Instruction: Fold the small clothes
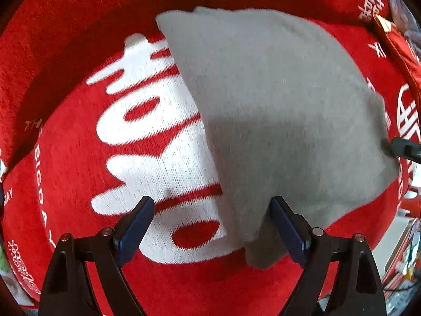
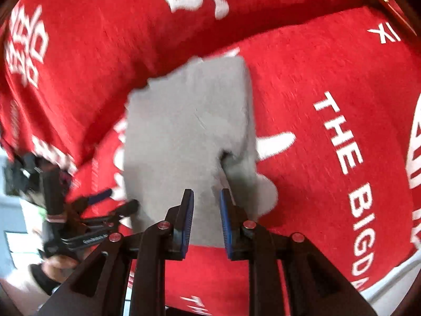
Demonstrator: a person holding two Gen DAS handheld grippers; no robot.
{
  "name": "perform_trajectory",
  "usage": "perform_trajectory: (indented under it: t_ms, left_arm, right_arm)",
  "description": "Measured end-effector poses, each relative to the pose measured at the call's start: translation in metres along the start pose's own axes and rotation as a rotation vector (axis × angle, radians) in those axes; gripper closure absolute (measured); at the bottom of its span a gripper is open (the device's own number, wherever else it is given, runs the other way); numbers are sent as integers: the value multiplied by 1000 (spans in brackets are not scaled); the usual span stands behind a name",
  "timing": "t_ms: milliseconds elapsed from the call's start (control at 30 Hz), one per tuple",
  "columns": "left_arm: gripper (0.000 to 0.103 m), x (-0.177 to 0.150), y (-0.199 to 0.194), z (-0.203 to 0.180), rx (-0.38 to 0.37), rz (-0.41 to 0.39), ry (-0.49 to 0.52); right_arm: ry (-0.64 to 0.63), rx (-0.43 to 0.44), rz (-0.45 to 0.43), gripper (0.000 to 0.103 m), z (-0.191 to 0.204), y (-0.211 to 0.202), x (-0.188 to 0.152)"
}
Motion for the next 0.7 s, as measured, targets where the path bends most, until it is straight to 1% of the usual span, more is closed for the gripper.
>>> perform_trajectory:
  t_ms: [100, 133, 200, 233, 300, 433, 533, 567, 633, 700]
  left_arm:
    - [13, -4, 1, 1, -17, 4, -9]
    - [13, -4, 2, 2, -21, 10, -13]
    - [13, -7, 2, 2, -28, 15, -18]
    - [13, -8, 2, 2, -28, 15, -17]
    - [13, -11, 3, 1, -24, 17, -14]
    - [13, -17, 1, 1, -28, 26, -17]
    - [13, -21, -3, 2, -36, 38, -23]
    - [13, -22, -4, 2, -42, 43, -32]
    - [13, -24, -5, 3, -46, 52, -48]
    - [13, -24, -5, 6, -41, 53, -58]
  right_arm:
    - [58, -92, 78, 82, -27, 29, -7]
    - [74, -86, 91, 82, -34, 35, -9]
    - [119, -16, 70, 82, -42, 35, -14]
    - [124, -13, 71, 81, -43, 34, -16]
    - [104, -48, 68, 79, -41, 33, -19]
    - [38, -129, 75, 78, -32, 30, -23]
    - [67, -140, 79, 78, -33, 27, -25]
    - [81, -140, 79, 76, -34, 26, -25]
    - [130, -152, 80, 61, -43, 25, -23]
    - [186, -135, 80, 59, -50, 24, -24]
Point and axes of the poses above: each gripper's, at about its wrist camera, not at the fingertips, and y roughly the way its jaws point, z to its left, x to its top, the point moved 6 cm from there along y, roughly the way its jaws point, and after that the axes turned 13 degrees about z, right-handed, at the moved point
